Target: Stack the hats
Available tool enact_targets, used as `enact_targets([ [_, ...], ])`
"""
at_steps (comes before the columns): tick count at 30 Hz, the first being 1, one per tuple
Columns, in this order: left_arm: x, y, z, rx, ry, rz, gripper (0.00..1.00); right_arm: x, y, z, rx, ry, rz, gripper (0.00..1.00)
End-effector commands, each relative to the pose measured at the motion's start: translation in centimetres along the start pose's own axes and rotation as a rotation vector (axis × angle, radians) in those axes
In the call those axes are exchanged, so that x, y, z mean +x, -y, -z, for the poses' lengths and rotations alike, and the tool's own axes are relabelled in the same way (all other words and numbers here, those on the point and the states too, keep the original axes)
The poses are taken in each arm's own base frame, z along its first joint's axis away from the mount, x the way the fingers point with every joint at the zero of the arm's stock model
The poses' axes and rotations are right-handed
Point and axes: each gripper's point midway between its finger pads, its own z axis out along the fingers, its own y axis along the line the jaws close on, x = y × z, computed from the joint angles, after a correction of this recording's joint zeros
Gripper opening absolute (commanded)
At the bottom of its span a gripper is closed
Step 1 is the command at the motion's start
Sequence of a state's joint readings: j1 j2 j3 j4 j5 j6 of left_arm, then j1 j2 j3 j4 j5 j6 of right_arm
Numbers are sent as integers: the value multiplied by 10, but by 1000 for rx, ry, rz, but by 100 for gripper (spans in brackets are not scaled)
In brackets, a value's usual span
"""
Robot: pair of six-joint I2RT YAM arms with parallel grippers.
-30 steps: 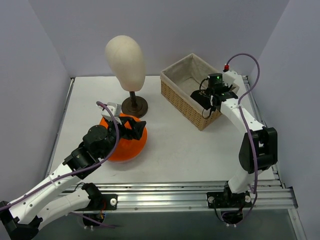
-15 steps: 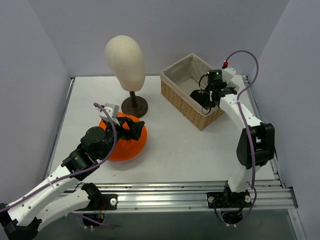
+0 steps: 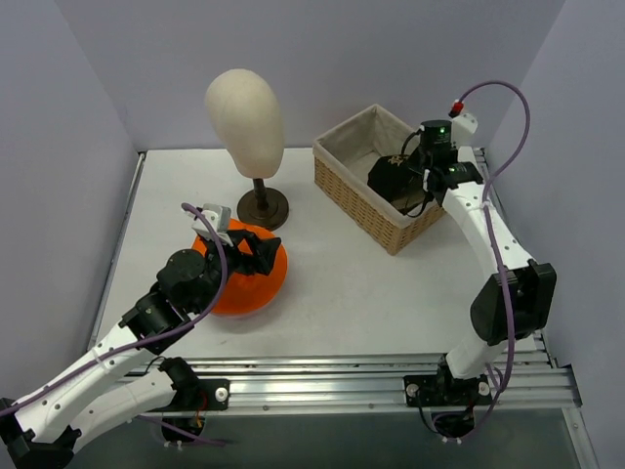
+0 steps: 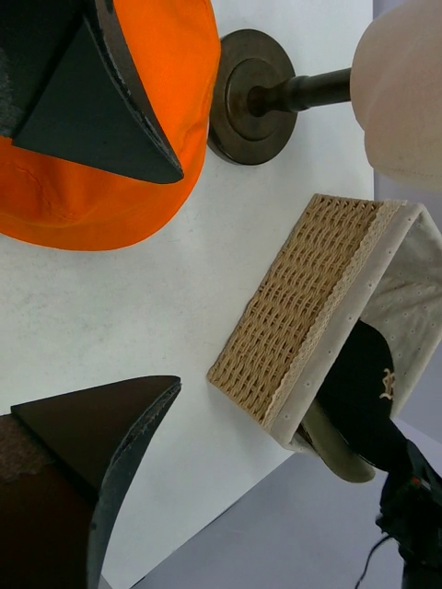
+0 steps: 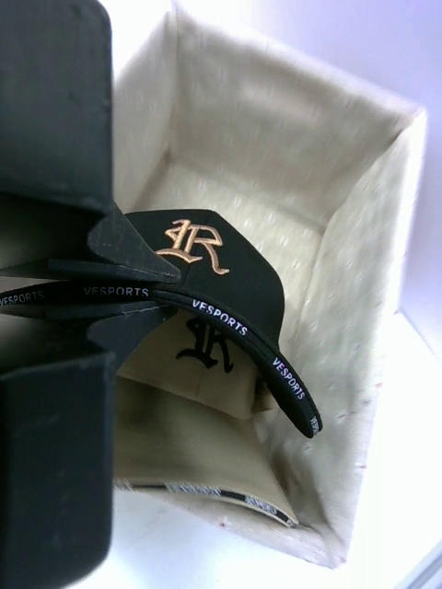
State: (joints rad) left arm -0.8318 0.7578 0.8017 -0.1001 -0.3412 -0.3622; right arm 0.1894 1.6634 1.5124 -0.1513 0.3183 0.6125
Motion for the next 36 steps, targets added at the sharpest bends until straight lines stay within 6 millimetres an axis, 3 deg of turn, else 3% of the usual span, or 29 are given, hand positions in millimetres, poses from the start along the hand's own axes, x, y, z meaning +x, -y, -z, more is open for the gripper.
enact_targets([
  [1, -18, 3, 4, 9, 73, 29, 94, -73, -26, 51, -122, 150, -108, 0],
  [5, -20, 2, 7, 9, 88, 38, 94, -90, -34, 73, -182, 192, -139, 0],
  [15, -21, 0, 8, 6, 97, 42, 94, -107, -44, 96, -322, 305, -164, 0],
  [16, -20, 0, 8, 4, 96, 42, 94, -97, -41, 91, -319, 294, -156, 0],
  [23, -21, -1, 8, 0, 101, 43, 94, -88, -47, 84, -391, 339, -167, 0],
  [29, -22, -2, 9, -4, 105, 43, 94, -101, -61, 87, -481, 437, -196, 0],
  [36, -21, -3, 8, -6, 108, 44, 94, -120, -78, 105, -540, 513, -233, 0],
])
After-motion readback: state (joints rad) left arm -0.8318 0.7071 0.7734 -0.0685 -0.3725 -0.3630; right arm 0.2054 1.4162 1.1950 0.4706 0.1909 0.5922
